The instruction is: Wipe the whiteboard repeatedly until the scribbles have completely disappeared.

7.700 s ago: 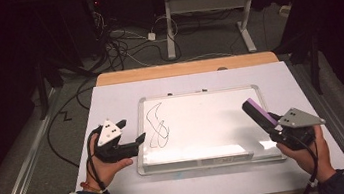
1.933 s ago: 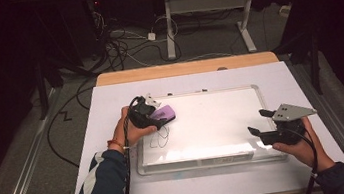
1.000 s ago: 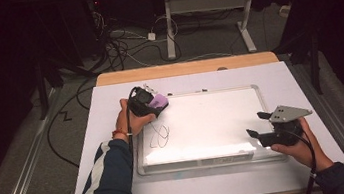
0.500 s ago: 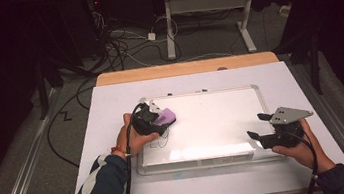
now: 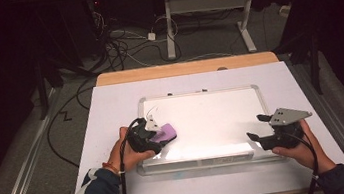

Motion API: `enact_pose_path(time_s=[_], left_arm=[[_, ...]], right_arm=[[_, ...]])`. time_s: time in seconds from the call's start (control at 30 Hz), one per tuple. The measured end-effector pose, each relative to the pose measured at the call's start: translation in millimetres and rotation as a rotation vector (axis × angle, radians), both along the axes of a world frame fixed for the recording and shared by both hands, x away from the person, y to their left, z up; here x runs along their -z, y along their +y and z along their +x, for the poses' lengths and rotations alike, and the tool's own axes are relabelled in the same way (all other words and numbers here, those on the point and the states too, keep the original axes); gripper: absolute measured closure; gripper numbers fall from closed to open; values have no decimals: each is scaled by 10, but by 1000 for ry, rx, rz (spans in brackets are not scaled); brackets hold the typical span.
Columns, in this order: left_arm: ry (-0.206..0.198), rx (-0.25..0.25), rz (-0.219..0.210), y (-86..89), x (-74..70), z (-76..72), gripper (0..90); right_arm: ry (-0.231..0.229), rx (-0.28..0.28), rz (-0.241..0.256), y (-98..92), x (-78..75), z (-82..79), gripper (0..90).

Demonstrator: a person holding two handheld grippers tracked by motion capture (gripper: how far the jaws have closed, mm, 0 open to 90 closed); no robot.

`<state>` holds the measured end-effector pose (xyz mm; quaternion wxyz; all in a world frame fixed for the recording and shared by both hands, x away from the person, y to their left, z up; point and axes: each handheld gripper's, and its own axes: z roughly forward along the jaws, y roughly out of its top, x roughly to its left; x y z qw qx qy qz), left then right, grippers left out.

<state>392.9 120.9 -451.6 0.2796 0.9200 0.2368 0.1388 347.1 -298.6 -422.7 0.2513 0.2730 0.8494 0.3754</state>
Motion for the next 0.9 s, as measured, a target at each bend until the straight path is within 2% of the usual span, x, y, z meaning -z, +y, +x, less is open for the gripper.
enact_pose_path(time_s=[0.17,0.33,0.47,0.7,0.9], left_arm=[[-6,15,-5,76,13,-109,385],[-6,4,-12,61,16,-83,384],[-12,-28,-36,29,31,16,384],[-21,-90,-44,-53,33,251,384],[-14,-113,-53,-73,34,331,384]], right_arm=[[5,2,-6,-12,1,-11,295],[5,8,-11,-25,11,-15,296],[6,8,-7,-18,10,-11,298],[9,8,-9,3,15,13,299],[10,3,-7,5,24,35,299]])
